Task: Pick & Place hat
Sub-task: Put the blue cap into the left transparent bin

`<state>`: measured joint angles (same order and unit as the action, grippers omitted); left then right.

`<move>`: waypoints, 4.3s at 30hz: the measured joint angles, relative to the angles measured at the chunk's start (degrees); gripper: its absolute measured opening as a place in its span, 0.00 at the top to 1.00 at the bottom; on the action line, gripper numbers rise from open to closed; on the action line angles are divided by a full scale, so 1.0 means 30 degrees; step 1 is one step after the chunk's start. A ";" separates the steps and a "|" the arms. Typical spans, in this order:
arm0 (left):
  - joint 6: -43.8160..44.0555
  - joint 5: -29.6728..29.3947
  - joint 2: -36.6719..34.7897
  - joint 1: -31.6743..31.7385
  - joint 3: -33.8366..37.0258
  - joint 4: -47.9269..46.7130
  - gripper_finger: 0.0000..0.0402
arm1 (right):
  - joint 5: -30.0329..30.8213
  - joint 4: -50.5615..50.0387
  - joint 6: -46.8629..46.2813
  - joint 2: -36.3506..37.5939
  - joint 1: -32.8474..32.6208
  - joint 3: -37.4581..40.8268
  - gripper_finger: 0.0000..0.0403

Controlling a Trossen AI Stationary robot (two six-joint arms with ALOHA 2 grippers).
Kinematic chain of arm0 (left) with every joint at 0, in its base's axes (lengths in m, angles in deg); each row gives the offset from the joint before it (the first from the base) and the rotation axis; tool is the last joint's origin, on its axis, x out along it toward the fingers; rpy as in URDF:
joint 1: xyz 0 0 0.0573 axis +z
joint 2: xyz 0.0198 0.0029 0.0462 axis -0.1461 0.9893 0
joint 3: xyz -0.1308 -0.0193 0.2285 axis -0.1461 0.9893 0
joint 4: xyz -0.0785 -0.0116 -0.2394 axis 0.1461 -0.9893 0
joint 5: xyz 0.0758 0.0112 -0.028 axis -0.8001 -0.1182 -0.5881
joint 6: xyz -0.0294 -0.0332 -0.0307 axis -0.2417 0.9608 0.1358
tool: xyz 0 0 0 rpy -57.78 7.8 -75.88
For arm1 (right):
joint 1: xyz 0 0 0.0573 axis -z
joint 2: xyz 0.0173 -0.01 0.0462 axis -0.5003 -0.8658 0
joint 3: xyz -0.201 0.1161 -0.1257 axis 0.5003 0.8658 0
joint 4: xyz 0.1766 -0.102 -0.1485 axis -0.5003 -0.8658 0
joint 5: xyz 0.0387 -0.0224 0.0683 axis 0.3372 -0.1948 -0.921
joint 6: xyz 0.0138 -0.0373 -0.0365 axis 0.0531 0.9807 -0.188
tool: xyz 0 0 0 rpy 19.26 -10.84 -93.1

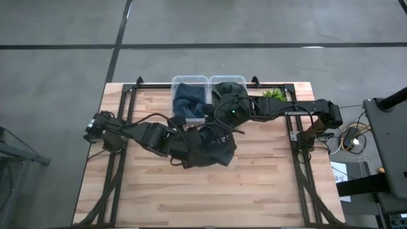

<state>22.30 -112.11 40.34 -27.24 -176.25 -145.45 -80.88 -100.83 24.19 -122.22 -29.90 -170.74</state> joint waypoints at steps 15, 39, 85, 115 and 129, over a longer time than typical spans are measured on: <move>-0.0008 0.0046 0.0007 0.0066 0.0002 0.0079 0.99 | 0.1579 -0.0105 -0.1383 -0.0036 0.0007 0.0000 0.81; -0.0288 -0.1879 0.0007 0.0081 -0.0201 -0.1448 0.87 | 0.4483 -0.0617 -0.2145 -0.0036 -0.0044 0.0007 0.97; 2.5190 -0.9876 -0.6213 -0.1555 0.8429 -0.1872 0.86 | 1.4157 1.1689 -0.6651 0.1338 0.3033 0.0262 0.97; 2.2820 -1.2886 -0.8065 -0.1704 0.8464 -0.1573 0.83 | 1.3481 1.1618 -0.6932 0.1180 0.3344 0.0765 0.97; 2.5664 -1.3032 -0.8204 -0.1682 1.0830 0.0688 0.39 | 1.3429 1.1871 -0.6932 0.1180 0.3344 0.0765 0.97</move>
<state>99.29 -151.21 15.72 -32.28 -143.76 -143.38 -40.60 -65.21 3.39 -118.68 -19.87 -168.45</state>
